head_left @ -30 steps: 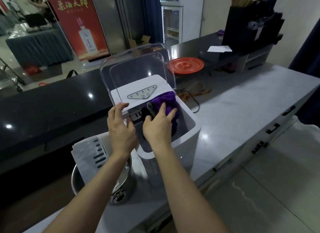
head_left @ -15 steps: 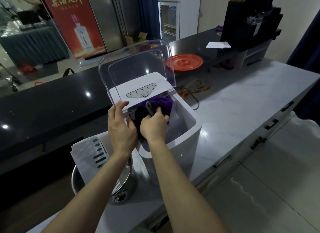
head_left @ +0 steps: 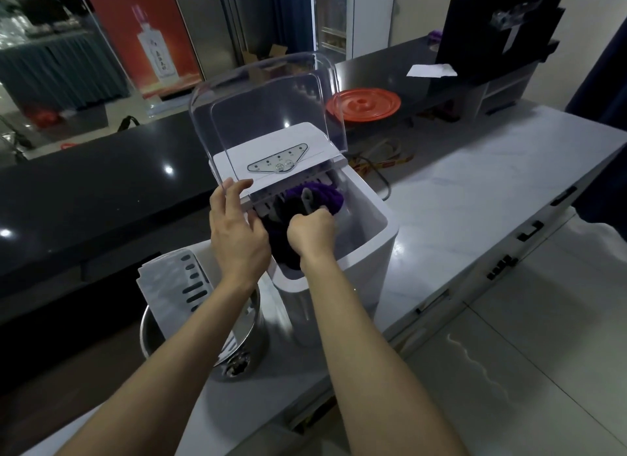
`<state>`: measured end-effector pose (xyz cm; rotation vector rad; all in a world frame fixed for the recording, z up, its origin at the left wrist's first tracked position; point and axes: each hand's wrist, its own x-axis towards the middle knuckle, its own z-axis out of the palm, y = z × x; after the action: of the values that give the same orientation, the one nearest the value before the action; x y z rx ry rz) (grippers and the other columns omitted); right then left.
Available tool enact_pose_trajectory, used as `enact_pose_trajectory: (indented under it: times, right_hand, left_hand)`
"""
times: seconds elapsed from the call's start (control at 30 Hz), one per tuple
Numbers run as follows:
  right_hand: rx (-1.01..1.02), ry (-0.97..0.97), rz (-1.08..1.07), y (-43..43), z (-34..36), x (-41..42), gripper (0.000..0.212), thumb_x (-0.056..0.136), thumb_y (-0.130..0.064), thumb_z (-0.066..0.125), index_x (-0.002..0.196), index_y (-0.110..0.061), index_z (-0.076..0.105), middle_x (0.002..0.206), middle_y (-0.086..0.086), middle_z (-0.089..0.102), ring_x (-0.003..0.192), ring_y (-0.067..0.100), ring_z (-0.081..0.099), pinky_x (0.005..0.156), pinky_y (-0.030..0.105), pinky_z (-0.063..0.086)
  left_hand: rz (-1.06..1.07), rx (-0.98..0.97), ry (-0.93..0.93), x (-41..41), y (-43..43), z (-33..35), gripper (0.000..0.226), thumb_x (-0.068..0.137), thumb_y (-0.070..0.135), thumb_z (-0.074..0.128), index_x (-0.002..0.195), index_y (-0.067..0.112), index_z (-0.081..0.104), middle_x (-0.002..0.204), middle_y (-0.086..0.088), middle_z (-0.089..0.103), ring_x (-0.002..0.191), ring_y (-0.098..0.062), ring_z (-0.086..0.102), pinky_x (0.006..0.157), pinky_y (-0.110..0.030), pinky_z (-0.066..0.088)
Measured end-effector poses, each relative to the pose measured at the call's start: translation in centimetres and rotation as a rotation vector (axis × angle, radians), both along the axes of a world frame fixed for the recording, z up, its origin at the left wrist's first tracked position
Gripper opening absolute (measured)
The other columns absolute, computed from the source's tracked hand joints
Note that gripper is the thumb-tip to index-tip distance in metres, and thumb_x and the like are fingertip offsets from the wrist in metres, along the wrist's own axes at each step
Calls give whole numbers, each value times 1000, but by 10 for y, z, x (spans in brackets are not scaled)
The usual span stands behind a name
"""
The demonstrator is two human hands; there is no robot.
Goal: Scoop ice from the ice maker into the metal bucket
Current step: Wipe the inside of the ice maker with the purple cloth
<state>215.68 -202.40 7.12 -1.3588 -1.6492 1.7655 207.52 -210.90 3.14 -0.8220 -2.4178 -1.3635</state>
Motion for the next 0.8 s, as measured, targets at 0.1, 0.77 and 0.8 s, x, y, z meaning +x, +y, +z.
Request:
enact_pose_trajectory:
  times: [0.1,0.77,0.8]
  right_hand:
    - [8,40,-147,14,6,4,66,102,1,45,165,-8,27,162,23,29,125,39,58,97,35,51]
    - [434,-85,-97,15,9,-1,49,95,3,60,139,-20,58,149,13,34,97,29,63,99,39,59]
    - [392,-97,-68,10,5,2,49,96,1,60,140,-20,57,148,14,35,96,28,62,95,35,58]
  left_hand:
    - [-8,5,-1,-1,-2,1,57,97,3,55,143,36,53,160,7,38,151,-16,41,118,-45,46]
    - [0,17,-5,3,1,2,57,97,1,56,143,35,53,160,8,37,150,-18,41,115,-46,48]
    - [0,16,-1,4,1,2,57,97,1,56,143,36,53,159,8,37,149,-18,42,114,-46,48]
